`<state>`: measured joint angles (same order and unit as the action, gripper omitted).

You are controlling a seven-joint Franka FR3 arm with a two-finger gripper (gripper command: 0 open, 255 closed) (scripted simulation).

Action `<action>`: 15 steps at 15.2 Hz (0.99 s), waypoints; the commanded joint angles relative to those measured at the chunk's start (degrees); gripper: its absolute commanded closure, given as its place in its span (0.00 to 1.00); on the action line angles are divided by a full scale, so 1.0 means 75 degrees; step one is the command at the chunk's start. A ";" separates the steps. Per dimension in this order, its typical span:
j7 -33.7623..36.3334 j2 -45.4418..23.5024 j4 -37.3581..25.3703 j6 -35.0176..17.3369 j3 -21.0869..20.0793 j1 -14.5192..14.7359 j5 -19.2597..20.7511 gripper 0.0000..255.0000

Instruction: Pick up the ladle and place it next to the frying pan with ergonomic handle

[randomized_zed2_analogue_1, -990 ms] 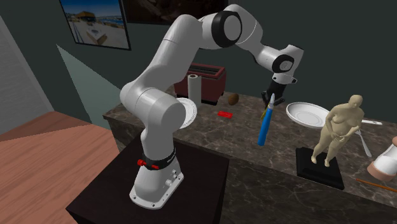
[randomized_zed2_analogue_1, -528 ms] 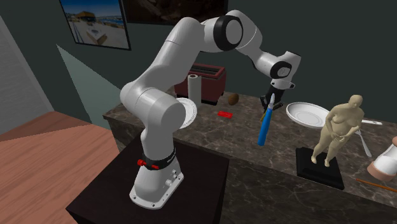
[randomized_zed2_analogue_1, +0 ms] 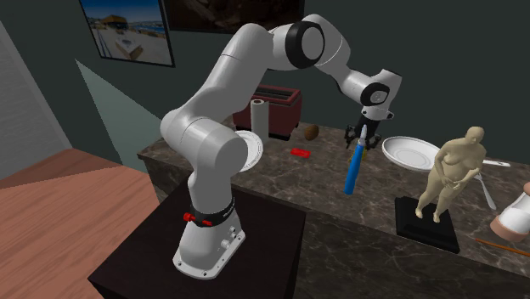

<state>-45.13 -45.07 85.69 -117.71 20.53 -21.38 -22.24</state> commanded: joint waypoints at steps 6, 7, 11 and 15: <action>0.0065 0.0206 -0.0187 0.0383 0.0075 -0.0010 0.0101 0.00; 0.0096 0.0296 -0.0301 0.0582 0.0109 -0.0020 0.0148 0.00; 0.0121 0.0362 -0.0401 0.0743 0.0134 -0.0031 0.0184 0.00; 0.0121 0.0361 -0.0401 0.0743 0.0134 -0.0031 0.0184 0.00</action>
<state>-44.22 -42.35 82.69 -112.15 21.53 -21.61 -20.86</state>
